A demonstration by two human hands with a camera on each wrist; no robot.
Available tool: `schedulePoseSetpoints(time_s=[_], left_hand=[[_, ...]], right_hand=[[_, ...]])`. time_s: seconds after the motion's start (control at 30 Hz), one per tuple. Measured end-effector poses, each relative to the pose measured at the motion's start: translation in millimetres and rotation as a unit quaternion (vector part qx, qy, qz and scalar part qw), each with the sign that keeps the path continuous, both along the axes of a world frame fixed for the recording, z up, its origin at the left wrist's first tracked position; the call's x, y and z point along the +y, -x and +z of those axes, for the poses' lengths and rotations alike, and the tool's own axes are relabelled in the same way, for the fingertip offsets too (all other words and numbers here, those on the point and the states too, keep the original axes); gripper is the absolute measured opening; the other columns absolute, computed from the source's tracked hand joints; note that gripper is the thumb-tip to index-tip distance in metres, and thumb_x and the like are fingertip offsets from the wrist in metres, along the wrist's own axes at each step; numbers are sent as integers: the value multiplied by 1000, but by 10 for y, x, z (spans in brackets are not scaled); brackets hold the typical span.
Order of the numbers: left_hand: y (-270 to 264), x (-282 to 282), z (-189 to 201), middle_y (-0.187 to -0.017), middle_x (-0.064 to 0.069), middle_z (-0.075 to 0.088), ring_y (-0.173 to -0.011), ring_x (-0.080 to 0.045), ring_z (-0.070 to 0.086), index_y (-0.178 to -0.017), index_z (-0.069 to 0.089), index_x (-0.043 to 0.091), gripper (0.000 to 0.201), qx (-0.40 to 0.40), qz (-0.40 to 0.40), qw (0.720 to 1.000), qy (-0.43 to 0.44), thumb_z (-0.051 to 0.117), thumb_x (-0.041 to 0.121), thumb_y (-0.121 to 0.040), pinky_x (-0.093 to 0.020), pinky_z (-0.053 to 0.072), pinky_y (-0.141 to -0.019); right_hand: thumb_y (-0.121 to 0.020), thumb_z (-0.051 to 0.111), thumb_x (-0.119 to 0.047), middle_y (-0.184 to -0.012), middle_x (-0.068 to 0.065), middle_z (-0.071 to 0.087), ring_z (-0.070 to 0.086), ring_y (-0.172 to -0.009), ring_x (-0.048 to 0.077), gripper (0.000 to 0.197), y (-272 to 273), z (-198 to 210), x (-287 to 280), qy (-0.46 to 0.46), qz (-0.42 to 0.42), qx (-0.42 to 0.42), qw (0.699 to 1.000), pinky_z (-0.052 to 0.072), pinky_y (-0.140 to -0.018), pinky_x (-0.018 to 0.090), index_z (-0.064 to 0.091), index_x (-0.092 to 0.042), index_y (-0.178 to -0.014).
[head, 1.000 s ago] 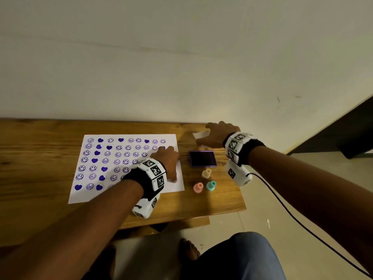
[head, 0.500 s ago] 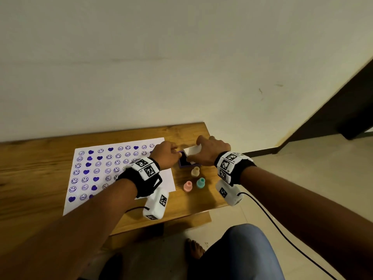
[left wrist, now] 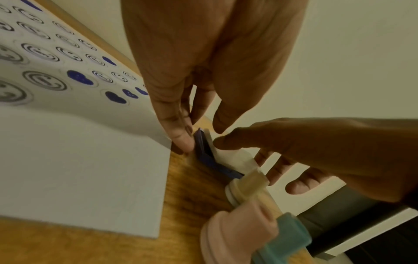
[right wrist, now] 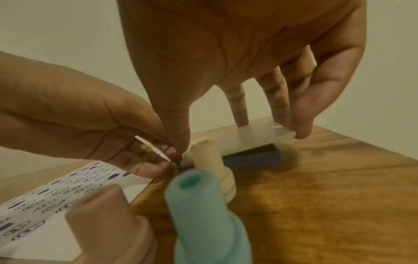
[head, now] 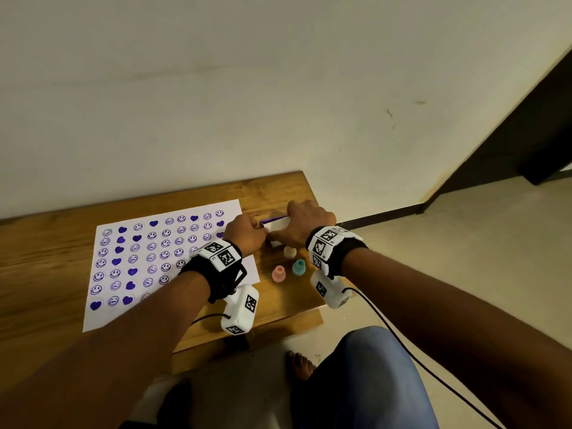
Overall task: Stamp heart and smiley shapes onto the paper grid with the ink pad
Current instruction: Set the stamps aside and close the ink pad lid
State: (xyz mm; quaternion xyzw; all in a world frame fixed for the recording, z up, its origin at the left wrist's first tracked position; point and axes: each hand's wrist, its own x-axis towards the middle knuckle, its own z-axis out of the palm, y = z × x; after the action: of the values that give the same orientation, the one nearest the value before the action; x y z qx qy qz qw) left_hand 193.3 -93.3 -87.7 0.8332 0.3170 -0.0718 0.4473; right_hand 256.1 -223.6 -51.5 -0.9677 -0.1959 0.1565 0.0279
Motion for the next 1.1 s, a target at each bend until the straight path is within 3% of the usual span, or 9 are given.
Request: schedulePoseSetpoints(time_s=[0.07,0.13,0.23,0.4,0.5,0.57,0.77,0.93,1.1], left_hand=[[-11,-5,-18,-96,-9,71,-89,-28,70,-107,67,13,32,-11,13,1000,24,68,32,-81,-41,57,-85],[-28,-12,-12,-92,-10,72,-85,-29,71,-105,66,12,30,-19,23,999,45,69,30,-81,-41,58,-83],[-22,-39,20,-84,-17,72,-77,-32,73,-83,63,15,8,-26,29,997,67,67,22,-85,-43,59,-81],[-15,-22,2,-86,-19,72,-80,-31,72,-68,57,22,20,-33,25,997,64,66,16,-84,-44,59,-80],[-17,-15,-5,-85,-18,72,-78,-29,72,-80,68,9,6,-34,22,997,60,67,14,-83,-42,59,-80],[-24,-8,-30,-82,-15,73,-74,-27,73,-90,72,4,14,-33,22,998,57,68,15,-81,-40,59,-80],[-24,-14,-42,-74,-12,71,-71,-27,73,-90,72,5,12,-38,17,998,49,69,7,-78,-42,60,-77],[-32,3,-29,-83,-14,73,-74,-28,73,-84,70,10,12,-37,19,998,56,69,2,-76,-43,60,-76],[-53,33,1,-94,-14,71,-83,-29,71,-103,67,6,31,-17,17,996,81,76,2,-74,-46,60,-75]], right_hand=[[-68,63,-79,-135,7,53,60,-114,32,80,3,-26,-18,-6,1,9,1000,50,-87,44,51,-26,-126],[-69,63,-79,-135,5,53,60,-113,31,78,-13,-46,-48,-21,-1,17,1000,50,-89,45,51,-26,-125],[-75,63,-73,-126,2,60,62,-108,28,69,-57,-48,-111,-68,-26,17,997,50,-85,40,53,-26,-125],[-85,66,-48,-121,5,66,61,-103,27,45,-184,-67,-215,-142,-102,74,982,45,-76,32,62,-21,-120],[-86,68,-38,-125,5,66,62,-111,27,40,-207,-120,-230,-166,-113,89,976,44,-80,30,66,-19,-121],[-86,70,-33,-123,4,68,62,-111,26,38,-200,-150,-253,-182,-118,98,971,47,-84,31,68,-19,-121],[-84,76,-19,-118,4,72,64,-112,24,33,-208,-235,-366,-256,-142,128,947,51,-98,36,74,-18,-117],[-84,75,-19,-110,1,73,66,-106,20,29,-210,-293,-373,-293,-152,102,938,52,-95,34,75,-20,-113],[-84,75,-18,-119,1,71,65,-110,21,37,-241,-278,-331,-269,-155,118,943,53,-98,35,72,-22,-121]])
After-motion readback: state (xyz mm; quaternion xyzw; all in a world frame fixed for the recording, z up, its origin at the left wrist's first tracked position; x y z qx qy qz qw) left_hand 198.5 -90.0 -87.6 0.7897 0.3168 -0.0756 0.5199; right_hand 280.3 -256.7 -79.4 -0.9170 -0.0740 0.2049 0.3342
